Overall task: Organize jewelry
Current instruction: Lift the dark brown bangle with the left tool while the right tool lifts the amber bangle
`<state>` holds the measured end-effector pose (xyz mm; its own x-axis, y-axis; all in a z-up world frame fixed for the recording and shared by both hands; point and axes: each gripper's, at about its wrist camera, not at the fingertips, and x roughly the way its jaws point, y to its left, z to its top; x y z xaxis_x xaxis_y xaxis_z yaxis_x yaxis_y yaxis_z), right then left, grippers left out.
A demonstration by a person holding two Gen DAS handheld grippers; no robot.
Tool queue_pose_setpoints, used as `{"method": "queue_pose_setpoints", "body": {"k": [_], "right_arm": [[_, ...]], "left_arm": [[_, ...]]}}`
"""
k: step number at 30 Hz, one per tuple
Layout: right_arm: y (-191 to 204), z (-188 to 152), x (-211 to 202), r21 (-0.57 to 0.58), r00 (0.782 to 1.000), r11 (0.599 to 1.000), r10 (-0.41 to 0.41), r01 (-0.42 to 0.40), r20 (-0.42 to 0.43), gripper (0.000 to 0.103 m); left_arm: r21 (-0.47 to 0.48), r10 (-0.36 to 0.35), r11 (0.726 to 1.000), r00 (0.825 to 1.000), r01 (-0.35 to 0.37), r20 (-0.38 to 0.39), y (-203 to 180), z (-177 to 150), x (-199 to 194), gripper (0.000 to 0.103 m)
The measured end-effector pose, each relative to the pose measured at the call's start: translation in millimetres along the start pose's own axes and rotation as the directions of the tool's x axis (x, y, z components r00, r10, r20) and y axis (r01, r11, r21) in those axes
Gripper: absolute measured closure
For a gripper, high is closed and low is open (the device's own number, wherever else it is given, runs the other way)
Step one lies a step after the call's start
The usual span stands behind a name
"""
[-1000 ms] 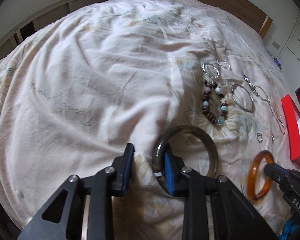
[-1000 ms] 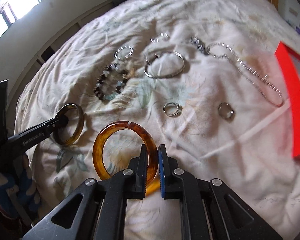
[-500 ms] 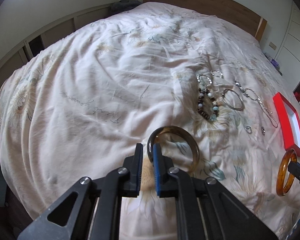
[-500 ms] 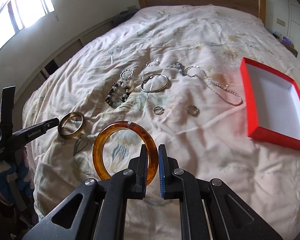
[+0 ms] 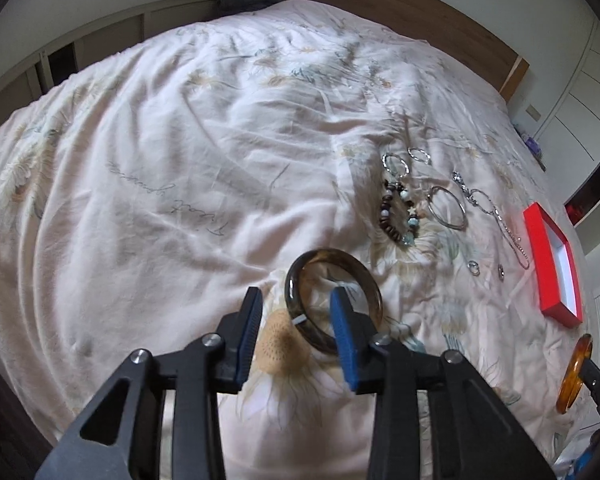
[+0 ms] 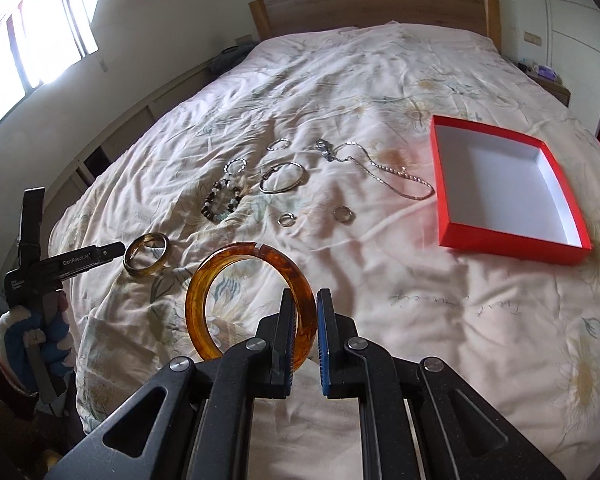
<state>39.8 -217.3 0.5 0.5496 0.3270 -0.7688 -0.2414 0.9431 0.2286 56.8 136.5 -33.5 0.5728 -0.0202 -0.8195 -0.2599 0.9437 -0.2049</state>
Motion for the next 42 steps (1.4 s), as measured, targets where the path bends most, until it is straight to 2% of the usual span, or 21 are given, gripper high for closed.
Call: {"method": "queue_pose_setpoints", "body": {"k": [5,10,13,18,30,37,42], "right_arm": [[-2,0,5,-0.002,1.000,1.000,-0.015,0.015,-0.017,0.093],[-2,1,9,-0.002,0.999,1.000,-0.031,0.031,-0.031,0.093],[-2,0,11,-0.006,0.999,0.999,-0.035,0.035,-0.039,0.093],[-3,0,10,-0.004,0.999,0.999,-0.037,0.037,-0.038,0.093],[-6,-2,0,0.013,1.000,1.000,-0.018,0.018,-0.004,0.093],[-17,-2,-8,0.032,1.000,0.999,-0.009,0.008,0.021,0.093],[-39,-2,-14,0.075,0.999,0.997,-0.013,0.011,0.037,0.093]], "left_arm": [[-0.013,0.026,1.000,0.999,-0.026,-0.032,6,6,21,0.070],[-0.011,0.011,1.000,0.996,-0.012,-0.088,7,9,46,0.071],[0.010,-0.007,1.000,0.994,0.008,-0.110,3,9,55,0.084],[0.031,0.007,1.000,0.997,-0.005,-0.077,0,8,48,0.092],[0.022,0.068,0.997,0.998,-0.068,0.004,15,4,9,0.094],[0.077,0.064,0.995,0.997,-0.067,0.044,-9,8,-11,0.095],[0.136,0.023,0.990,0.999,-0.029,0.048,-45,13,-21,0.094]]}}
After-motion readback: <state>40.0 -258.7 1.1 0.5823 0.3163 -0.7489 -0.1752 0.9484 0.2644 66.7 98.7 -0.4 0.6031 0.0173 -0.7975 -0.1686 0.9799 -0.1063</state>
